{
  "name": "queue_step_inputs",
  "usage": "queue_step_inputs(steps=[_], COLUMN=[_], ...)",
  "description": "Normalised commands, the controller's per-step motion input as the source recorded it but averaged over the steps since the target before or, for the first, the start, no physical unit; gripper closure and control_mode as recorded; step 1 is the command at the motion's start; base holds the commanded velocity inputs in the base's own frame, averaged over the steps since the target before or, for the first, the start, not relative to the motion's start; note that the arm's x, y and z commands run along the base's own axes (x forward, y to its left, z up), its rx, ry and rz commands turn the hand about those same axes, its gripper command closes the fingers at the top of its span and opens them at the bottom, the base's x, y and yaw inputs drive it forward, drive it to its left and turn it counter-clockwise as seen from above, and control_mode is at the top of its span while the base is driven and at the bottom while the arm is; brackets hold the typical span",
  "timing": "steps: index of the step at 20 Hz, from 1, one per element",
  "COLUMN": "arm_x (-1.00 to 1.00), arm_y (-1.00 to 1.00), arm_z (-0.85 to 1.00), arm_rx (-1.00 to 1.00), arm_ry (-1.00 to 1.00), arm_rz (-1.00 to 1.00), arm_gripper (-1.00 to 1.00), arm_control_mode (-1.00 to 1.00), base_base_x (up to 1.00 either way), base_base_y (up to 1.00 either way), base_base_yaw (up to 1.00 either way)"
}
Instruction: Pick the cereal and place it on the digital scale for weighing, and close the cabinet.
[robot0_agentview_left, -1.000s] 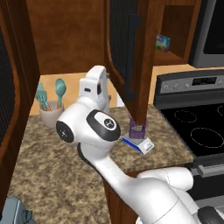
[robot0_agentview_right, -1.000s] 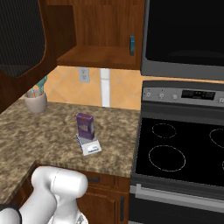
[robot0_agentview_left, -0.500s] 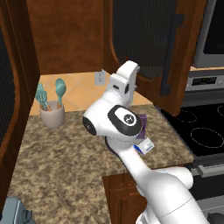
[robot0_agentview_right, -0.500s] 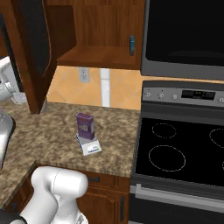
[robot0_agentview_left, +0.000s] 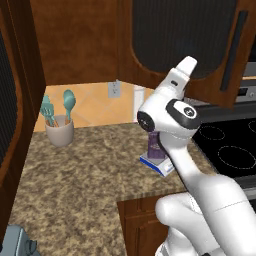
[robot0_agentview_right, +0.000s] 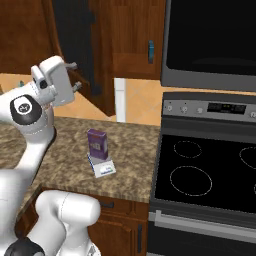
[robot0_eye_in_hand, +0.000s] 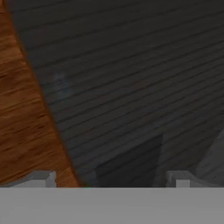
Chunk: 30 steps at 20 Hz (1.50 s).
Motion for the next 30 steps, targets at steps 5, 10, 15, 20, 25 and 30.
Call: queue_step_inputs(steps=[5,10,15,20,25,30], arm_x=[0.97,1.00,0.89,0.73,0.93,1.00], arm_y=[-0.84,-0.60,-0.26,-0.01,0.03,0.00], arm_z=[0.02,-0.01,0.00,0.00,-0.03,-0.08], arm_rx=[0.14,0.09,0.03,0.00,0.00,0.00], arm_ry=[0.00,0.00,0.00,0.08,0.07,0.10], arm_rz=[0.26,0.35,0.24,0.06,0.00,0.00], arm_gripper=[-1.00,-1.00,-1.00,-1.00,-1.00,-1.00], arm_control_mode=[-1.00,-1.00,-1.00,-1.00,-1.00,-1.00], base_base_x=[0.00,0.00,0.00,0.00,0.00,0.00], base_base_y=[0.00,0.00,0.00,0.00,0.00,0.00], base_base_yaw=[0.00,0.00,0.00,0.00,0.00,0.00])
